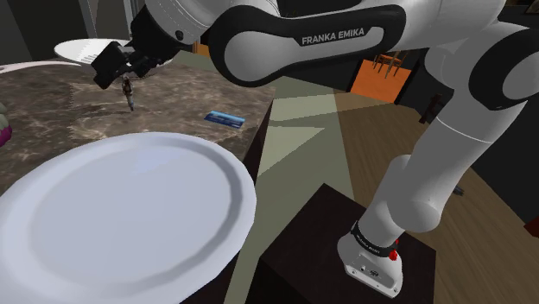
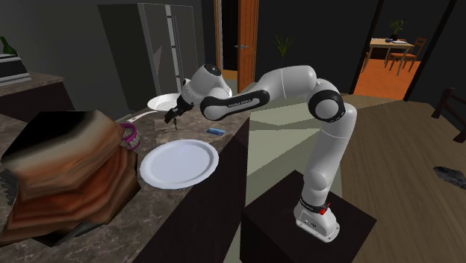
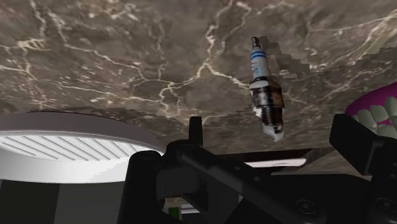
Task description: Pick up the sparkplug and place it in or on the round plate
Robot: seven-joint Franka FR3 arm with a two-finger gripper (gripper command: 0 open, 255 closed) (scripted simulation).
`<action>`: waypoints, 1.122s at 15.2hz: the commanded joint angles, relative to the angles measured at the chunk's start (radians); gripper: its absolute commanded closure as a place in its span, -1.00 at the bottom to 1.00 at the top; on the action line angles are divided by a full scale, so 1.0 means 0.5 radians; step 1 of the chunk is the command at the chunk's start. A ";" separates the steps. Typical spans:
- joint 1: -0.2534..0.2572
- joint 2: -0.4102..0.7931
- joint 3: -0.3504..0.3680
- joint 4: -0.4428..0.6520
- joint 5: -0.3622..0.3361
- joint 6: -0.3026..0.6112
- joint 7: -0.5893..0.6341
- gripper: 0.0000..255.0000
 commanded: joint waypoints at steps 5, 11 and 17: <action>0.000 0.000 0.000 0.000 0.000 0.000 0.000 1.00; 0.001 -0.002 0.000 0.024 0.007 -0.026 -0.007 1.00; 0.004 -0.006 0.000 0.180 0.040 -0.184 -0.044 1.00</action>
